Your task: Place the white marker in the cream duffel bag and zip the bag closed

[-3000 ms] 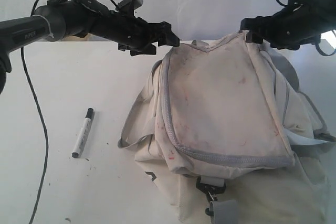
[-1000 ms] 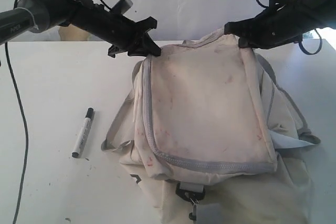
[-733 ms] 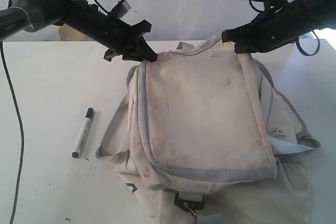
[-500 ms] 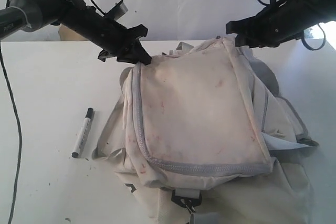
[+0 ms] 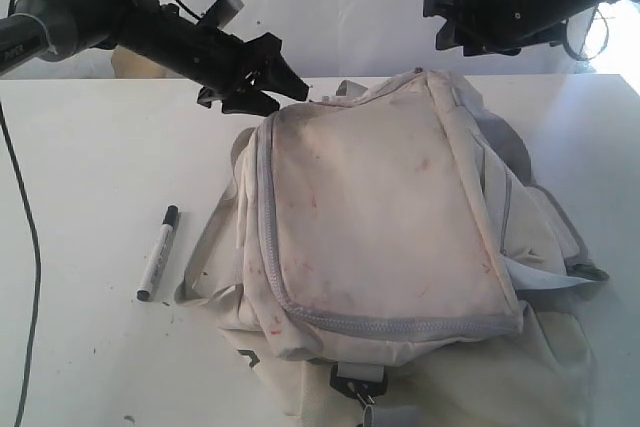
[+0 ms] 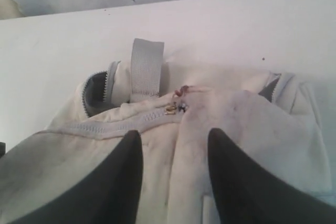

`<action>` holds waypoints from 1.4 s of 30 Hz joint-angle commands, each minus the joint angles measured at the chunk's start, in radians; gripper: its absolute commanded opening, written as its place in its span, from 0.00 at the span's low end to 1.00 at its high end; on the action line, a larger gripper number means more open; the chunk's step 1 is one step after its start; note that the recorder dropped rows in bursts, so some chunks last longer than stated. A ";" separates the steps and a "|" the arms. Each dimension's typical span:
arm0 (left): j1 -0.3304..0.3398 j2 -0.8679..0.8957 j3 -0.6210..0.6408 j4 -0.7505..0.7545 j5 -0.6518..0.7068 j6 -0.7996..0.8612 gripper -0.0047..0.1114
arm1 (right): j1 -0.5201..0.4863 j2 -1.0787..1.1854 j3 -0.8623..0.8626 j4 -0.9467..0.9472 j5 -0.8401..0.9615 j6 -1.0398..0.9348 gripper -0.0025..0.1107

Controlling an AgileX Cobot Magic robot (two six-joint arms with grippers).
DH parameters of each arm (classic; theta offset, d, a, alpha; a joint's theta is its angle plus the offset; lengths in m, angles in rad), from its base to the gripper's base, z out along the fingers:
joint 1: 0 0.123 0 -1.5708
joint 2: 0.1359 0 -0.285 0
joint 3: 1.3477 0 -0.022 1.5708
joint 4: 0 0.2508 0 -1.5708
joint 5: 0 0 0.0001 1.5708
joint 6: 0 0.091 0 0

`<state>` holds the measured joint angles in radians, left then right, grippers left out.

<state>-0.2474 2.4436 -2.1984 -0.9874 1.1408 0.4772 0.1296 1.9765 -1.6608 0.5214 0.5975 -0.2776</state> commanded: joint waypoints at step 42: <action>0.050 -0.012 -0.048 0.175 -0.043 0.046 0.64 | 0.050 0.312 -0.354 -0.198 0.108 -0.039 0.02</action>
<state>-0.1978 2.4452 -2.2401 -0.8228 1.0975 0.5220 0.1793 2.3194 -2.0101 0.3290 0.7416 -0.3151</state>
